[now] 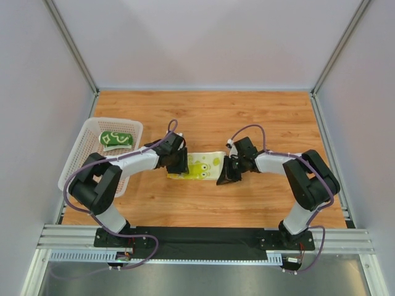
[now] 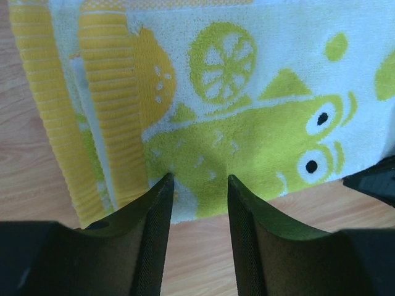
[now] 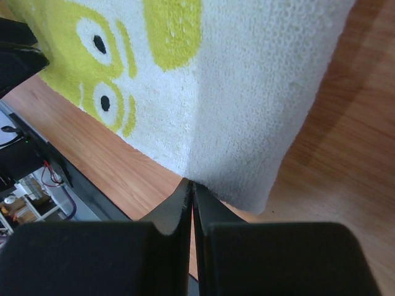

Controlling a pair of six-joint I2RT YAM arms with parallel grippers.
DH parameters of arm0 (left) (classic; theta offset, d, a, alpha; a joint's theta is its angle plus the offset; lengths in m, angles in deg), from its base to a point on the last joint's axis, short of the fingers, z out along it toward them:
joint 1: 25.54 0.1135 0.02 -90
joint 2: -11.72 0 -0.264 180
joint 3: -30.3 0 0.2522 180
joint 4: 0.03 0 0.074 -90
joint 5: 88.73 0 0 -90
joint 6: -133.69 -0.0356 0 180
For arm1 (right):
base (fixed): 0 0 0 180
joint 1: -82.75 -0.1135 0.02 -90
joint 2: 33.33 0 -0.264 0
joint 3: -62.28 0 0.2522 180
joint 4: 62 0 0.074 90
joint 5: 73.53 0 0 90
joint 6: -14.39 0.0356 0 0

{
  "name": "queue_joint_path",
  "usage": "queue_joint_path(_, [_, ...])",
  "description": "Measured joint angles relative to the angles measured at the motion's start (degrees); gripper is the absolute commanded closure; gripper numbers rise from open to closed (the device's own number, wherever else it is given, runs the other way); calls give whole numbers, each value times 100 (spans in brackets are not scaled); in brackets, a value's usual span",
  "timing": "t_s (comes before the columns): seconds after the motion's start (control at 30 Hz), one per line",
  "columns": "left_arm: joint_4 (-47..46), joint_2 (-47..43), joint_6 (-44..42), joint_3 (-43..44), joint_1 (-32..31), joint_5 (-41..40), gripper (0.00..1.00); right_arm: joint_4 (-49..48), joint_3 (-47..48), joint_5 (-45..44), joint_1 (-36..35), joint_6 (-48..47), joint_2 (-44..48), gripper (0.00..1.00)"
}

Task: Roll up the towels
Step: Fold the towel

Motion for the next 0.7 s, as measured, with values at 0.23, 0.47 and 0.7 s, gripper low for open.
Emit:
queue_joint_path(0.23, [-291,103,-98,-96,37,-44,53,-699,-529,481,13,275,116,98])
queue_joint_path(0.47, [-302,247,-417,103,37,-181,53,-487,-494,828,2,282,874,95])
queue_joint_path(0.7, [-17,232,-573,262,37,-341,48,-597,879,992,234,385,841,96])
